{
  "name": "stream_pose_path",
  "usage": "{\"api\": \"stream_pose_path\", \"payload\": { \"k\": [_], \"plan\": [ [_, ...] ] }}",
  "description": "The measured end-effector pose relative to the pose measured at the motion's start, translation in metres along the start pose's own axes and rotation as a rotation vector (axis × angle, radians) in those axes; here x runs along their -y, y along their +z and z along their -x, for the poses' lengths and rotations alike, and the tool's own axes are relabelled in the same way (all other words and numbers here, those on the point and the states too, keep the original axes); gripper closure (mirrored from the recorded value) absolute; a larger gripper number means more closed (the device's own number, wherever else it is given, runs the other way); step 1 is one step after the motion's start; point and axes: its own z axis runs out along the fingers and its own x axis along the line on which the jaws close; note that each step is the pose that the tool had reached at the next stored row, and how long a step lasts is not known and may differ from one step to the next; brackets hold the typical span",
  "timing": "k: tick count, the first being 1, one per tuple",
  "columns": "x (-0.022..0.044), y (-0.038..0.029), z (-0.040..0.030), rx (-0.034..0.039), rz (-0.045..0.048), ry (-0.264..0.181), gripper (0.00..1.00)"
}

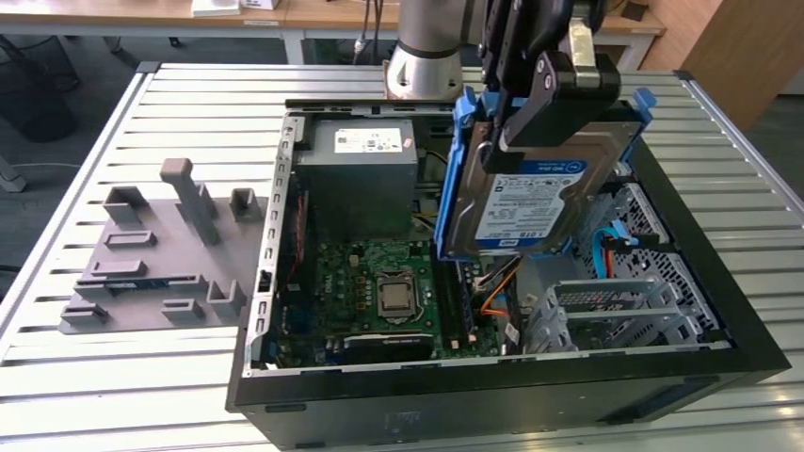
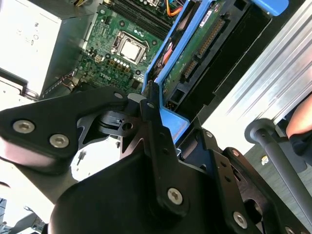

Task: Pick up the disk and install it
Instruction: 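Insert the disk into the insertion slot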

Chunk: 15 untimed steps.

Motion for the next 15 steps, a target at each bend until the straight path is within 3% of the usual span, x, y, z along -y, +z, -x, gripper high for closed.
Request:
{"api": "stream_pose_path", "payload": {
  "k": [15],
  "plan": [
    [-0.0001, 0.0002, 0.0029, 0.0002, -0.0001, 0.000, 0.64]
  ]
}}
